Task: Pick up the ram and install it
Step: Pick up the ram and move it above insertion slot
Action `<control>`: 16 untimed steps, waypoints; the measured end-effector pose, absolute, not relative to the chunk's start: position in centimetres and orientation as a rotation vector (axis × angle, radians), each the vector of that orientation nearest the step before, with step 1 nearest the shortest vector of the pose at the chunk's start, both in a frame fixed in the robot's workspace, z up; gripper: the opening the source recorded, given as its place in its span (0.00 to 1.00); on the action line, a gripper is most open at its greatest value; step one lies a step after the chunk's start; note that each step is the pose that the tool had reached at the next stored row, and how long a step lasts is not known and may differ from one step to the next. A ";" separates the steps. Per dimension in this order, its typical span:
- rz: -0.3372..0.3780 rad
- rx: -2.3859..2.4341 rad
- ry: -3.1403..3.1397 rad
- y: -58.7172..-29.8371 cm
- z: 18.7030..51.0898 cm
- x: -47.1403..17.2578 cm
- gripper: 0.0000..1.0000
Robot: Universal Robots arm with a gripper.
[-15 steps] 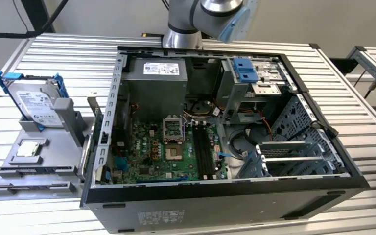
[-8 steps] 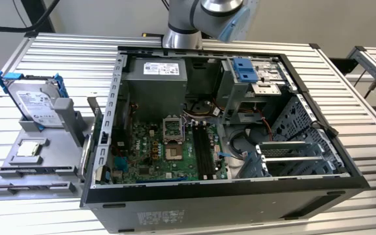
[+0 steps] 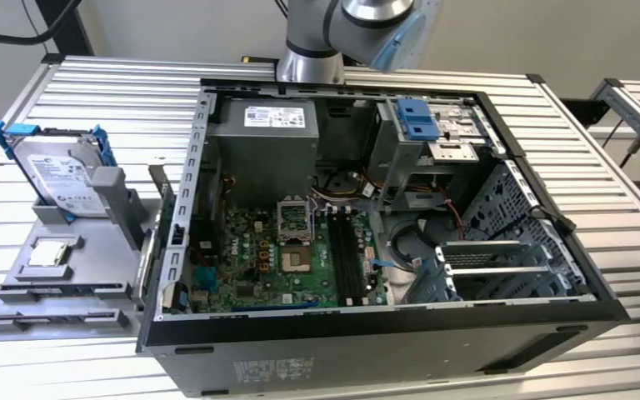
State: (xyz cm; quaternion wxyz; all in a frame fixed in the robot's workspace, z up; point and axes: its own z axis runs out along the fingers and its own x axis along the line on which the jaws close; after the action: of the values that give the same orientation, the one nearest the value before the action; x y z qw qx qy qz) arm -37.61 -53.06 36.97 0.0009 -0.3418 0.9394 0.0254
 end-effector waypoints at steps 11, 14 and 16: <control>0.078 -1.332 2.843 -53.1 37.0 -37.6 0.00; 0.071 -1.407 2.803 -53.1 36.9 -37.6 0.00; 0.066 -1.455 2.776 -53.1 36.9 -37.6 0.00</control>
State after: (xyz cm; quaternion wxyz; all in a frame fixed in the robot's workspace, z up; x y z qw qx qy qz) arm -37.61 -53.07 36.94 0.0035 -0.4643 0.8854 0.0210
